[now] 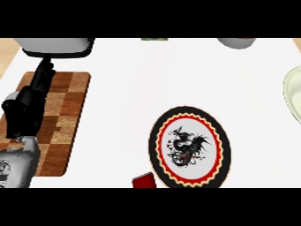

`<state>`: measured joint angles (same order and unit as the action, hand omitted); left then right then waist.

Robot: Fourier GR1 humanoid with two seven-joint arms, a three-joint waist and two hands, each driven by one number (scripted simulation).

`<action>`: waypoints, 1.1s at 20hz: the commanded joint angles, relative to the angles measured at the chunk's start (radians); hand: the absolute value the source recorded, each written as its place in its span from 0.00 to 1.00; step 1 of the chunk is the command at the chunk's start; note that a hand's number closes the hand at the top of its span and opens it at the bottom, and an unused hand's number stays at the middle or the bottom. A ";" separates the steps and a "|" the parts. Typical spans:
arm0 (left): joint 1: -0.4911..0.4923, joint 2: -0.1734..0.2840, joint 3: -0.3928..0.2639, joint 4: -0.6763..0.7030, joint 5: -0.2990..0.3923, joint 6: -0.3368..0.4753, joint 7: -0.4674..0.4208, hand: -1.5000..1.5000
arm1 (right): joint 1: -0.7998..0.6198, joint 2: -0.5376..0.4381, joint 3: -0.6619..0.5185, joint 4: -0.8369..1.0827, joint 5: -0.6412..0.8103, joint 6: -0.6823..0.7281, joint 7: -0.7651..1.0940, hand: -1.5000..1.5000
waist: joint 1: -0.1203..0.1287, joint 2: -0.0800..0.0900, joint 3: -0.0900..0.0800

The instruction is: Pick the tomato from the plate and place it in the bowl

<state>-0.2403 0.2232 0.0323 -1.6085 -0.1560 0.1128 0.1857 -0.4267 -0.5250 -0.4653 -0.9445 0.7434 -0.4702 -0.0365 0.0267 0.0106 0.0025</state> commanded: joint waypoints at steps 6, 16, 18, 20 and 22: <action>-0.017 -0.014 0.002 0.046 -0.007 0.002 -0.035 0.50 | -0.197 -0.119 -0.116 0.486 -0.105 0.045 -0.168 0.00 | 0.018 0.009 0.002; -0.021 -0.012 -0.002 0.021 0.001 -0.018 -0.011 0.50 | -0.231 -0.124 -0.257 0.614 -0.287 0.144 -0.520 0.00 | 0.018 0.013 0.005; -0.012 -0.020 -0.024 -0.030 -0.023 -0.003 0.020 0.50 | -0.228 -0.180 -0.292 0.642 -0.319 0.183 -0.540 0.00 | 0.017 0.008 0.004; -0.038 -0.024 -0.004 0.023 -0.020 0.007 0.003 0.50 | -0.174 -0.189 -0.324 0.662 -0.356 0.224 -0.619 0.00 | 0.000 0.008 0.004; -0.014 -0.007 0.009 0.022 -0.012 -0.010 -0.009 0.50 | -0.219 -0.227 -0.343 0.687 -0.379 0.248 -0.576 0.00 | 0.008 0.007 0.003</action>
<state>-0.2510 0.2105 0.0310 -1.6063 -0.1675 0.1070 0.1859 -0.6386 -0.7029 -0.7609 -0.3009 0.4163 -0.2754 -0.5755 0.0374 0.0178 0.0061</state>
